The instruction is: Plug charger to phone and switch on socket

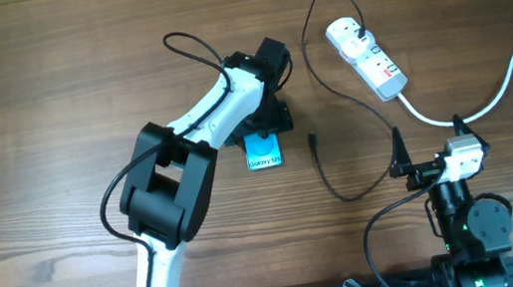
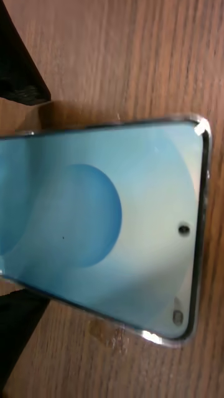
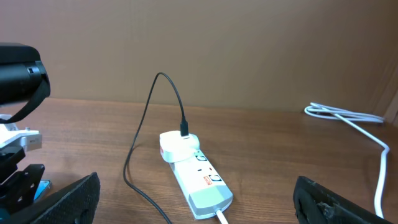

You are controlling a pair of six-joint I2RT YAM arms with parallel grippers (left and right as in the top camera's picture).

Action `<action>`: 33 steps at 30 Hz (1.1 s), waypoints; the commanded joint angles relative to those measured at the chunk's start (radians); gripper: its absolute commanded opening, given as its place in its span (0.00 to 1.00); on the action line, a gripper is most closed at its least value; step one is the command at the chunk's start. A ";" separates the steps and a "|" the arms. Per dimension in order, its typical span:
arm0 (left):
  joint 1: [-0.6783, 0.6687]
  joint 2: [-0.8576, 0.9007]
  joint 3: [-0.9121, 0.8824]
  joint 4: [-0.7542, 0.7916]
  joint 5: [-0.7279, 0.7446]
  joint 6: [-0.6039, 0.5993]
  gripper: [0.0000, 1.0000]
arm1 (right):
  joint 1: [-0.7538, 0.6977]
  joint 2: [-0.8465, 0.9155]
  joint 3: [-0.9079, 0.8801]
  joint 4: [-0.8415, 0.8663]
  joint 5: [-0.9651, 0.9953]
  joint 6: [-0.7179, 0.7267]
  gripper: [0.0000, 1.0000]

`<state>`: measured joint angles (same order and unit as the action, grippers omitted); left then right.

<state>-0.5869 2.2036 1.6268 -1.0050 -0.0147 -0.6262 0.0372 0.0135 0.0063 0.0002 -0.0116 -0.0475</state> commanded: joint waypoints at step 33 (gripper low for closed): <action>-0.002 0.061 -0.047 0.029 0.055 0.042 0.73 | -0.005 -0.004 -0.001 0.003 -0.013 -0.005 1.00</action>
<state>-0.5869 2.2036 1.6222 -0.9901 0.0132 -0.5961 0.0372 0.0135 0.0063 0.0002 -0.0116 -0.0475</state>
